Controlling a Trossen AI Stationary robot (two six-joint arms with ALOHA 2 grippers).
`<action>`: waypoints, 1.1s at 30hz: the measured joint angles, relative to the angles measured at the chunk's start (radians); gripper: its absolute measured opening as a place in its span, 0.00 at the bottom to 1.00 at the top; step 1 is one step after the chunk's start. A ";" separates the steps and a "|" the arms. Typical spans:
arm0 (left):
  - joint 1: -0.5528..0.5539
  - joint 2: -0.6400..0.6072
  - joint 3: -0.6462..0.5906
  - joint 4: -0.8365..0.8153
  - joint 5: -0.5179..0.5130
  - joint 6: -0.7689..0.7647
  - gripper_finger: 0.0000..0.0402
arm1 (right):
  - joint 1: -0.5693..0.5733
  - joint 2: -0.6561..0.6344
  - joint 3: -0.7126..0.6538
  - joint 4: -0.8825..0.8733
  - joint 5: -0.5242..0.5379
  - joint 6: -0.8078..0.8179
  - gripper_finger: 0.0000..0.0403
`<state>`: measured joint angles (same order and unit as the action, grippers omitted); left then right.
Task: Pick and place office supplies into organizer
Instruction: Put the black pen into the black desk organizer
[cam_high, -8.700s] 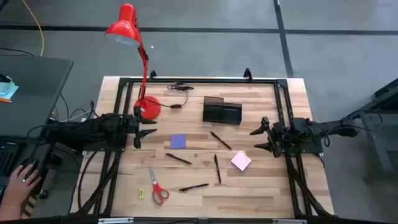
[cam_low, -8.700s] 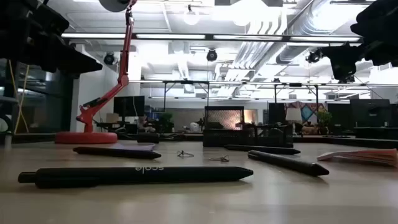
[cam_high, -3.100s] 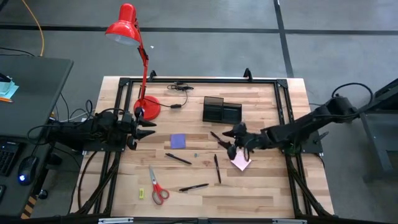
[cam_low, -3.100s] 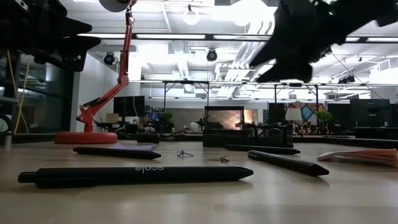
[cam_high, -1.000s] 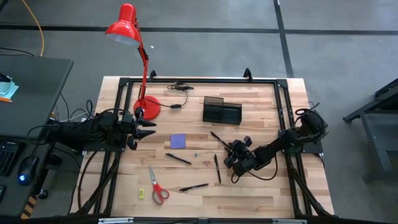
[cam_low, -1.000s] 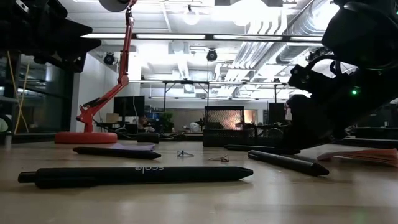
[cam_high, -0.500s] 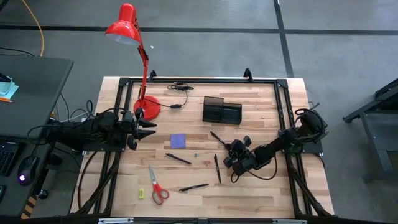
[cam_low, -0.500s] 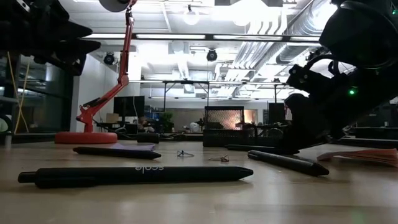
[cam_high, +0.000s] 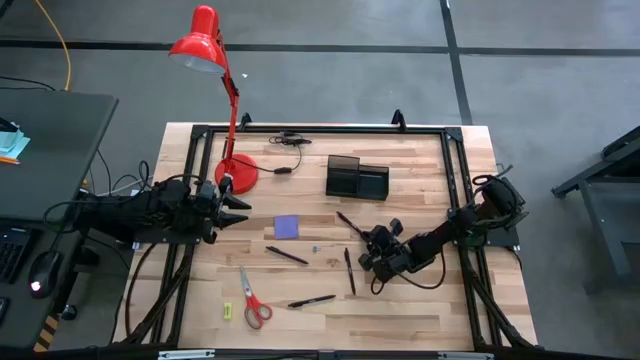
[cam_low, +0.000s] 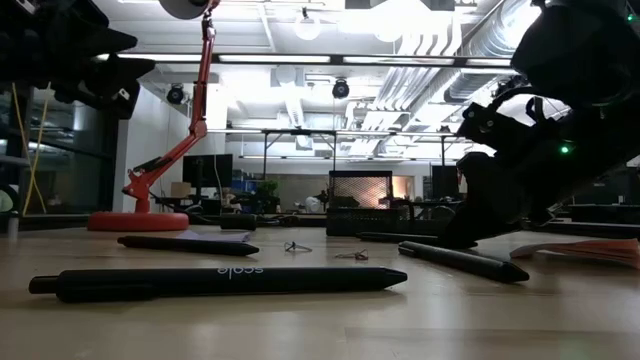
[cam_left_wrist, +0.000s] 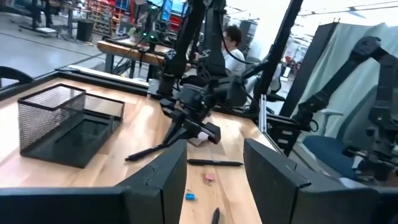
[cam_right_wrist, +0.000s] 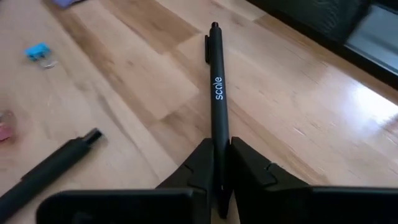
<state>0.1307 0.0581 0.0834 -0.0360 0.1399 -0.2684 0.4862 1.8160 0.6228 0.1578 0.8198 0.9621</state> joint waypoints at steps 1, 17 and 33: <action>0.000 0.005 0.000 0.000 0.012 -0.001 0.36 | 0.000 0.000 0.000 0.015 -0.006 -0.014 0.05; 0.000 0.087 0.000 0.046 0.018 -0.056 0.36 | 0.001 0.000 0.001 0.297 -0.015 -0.253 0.05; 0.000 0.537 0.000 0.489 0.043 -0.106 0.36 | -0.002 -0.002 0.003 0.592 -0.027 -0.494 0.05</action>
<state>0.1307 0.5953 0.0834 0.4527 0.1830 -0.3742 0.4847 1.8137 0.6258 0.7502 0.7932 0.4682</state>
